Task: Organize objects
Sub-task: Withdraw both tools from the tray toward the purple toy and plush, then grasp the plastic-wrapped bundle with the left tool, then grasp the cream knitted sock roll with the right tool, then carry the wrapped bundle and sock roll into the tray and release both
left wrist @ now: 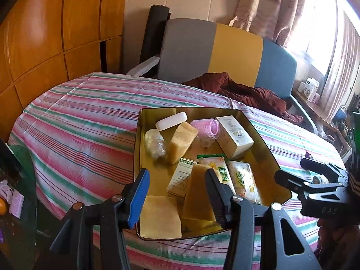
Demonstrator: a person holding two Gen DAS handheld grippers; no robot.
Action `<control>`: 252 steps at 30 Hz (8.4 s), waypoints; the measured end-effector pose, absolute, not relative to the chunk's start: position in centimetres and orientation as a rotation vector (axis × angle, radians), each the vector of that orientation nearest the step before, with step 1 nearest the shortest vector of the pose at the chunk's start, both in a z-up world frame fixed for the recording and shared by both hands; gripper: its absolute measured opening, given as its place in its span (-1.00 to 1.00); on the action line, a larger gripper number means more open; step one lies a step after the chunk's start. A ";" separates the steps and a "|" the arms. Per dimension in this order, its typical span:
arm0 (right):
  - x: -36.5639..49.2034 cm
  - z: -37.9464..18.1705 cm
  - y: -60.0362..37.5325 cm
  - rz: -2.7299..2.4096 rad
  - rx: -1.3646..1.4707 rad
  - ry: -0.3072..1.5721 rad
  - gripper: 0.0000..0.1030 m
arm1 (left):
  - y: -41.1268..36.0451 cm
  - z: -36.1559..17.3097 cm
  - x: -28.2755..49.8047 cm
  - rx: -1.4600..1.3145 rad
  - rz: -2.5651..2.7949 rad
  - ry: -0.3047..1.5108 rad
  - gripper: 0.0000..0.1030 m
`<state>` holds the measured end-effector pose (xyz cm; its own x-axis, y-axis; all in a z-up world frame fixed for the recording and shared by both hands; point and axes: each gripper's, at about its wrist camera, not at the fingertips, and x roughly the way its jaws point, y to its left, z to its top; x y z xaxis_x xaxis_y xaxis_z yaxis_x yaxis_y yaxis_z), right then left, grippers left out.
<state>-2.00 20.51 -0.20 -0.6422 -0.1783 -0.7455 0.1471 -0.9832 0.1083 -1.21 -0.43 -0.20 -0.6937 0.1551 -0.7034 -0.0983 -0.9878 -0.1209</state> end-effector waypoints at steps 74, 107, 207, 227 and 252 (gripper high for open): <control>9.3 -2.9 58.8 -3.143 1.414 -1.082 0.89 | 41.0 -10.4 1.4 -1.260 1.770 0.385 -0.27; 1.5 -8.3 50.2 -2.898 1.588 -0.495 0.97 | 32.5 -10.8 -0.7 -1.244 1.894 0.229 -0.25; -1.6 -1.0 22.1 -2.438 1.255 -0.185 0.38 | -3.4 -2.2 -4.8 -1.197 2.619 -0.312 -0.26; -2.8 -2.1 21.0 -2.465 1.288 -0.090 0.39 | -1.6 -1.9 -7.9 -1.190 2.563 -0.258 -0.26; -2.8 -3.8 21.7 -2.505 1.325 -0.044 0.44 | 1.2 -3.3 -8.9 -1.275 2.512 -0.290 -0.12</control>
<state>-2.83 21.71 -3.85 -0.5262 -0.2818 -0.8023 0.2535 -0.9526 0.1683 -8.86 1.17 -3.27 -0.5569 0.3603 -0.7483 -0.1805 -0.9320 -0.3144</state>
